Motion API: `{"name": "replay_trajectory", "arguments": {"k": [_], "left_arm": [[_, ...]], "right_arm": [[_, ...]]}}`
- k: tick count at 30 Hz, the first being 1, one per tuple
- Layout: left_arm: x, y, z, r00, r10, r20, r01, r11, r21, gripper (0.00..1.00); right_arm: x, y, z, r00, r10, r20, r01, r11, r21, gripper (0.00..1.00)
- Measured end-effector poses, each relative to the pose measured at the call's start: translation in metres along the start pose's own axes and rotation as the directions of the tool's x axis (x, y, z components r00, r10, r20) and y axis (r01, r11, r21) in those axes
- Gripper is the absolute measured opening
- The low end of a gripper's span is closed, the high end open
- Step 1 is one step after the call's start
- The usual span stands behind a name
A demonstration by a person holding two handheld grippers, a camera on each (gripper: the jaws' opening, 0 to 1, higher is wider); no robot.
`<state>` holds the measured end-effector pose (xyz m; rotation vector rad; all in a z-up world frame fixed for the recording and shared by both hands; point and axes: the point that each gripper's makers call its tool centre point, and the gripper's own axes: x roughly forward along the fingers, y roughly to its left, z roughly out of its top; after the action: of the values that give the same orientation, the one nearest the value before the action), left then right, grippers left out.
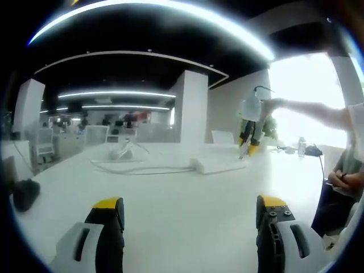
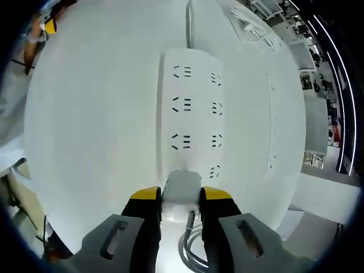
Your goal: Straighten the power strip on the desk, plug the charger into it
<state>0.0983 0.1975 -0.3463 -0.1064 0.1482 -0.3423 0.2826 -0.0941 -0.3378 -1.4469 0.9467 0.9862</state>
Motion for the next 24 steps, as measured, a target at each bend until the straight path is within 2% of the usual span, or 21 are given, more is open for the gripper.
{"name": "replay_trajectory", "arguments": {"k": [8, 17, 18, 19, 21, 24], "left_arm": [[0.001, -0.002, 0.000, 1.000, -0.004, 0.000, 0.004, 1.000, -0.001, 0.99], [0.003, -0.002, -0.001, 1.000, -0.007, -0.004, 0.007, 1.000, 0.001, 0.99], [0.003, -0.003, -0.001, 1.000, -0.008, -0.005, 0.008, 1.000, 0.002, 0.99], [0.002, -0.003, -0.001, 1.000, -0.009, -0.005, 0.009, 1.000, 0.003, 0.99], [0.000, -0.001, -0.001, 1.000, -0.006, -0.003, 0.006, 1.000, 0.003, 0.99], [-0.002, 0.006, -0.004, 1.000, 0.012, -0.012, -0.012, 1.000, 0.000, 0.99]], "right_arm": [[0.000, -0.003, 0.001, 1.000, 0.027, -0.016, -0.027, 0.999, 0.020, 0.24], [0.007, -0.001, 0.012, 0.999, 0.043, -0.033, -0.043, 0.999, -0.018, 0.24], [0.010, -0.007, 0.008, 0.998, 0.002, -0.066, 0.002, 0.998, 0.059, 0.24], [0.009, -0.004, 0.013, 0.998, 0.045, -0.046, -0.045, 0.999, 0.000, 0.24], [0.008, -0.003, 0.011, 0.998, 0.047, -0.044, -0.046, 0.999, 0.004, 0.24], [0.007, -0.001, 0.009, 0.999, 0.052, 0.000, -0.052, 0.998, 0.029, 0.24]]}}
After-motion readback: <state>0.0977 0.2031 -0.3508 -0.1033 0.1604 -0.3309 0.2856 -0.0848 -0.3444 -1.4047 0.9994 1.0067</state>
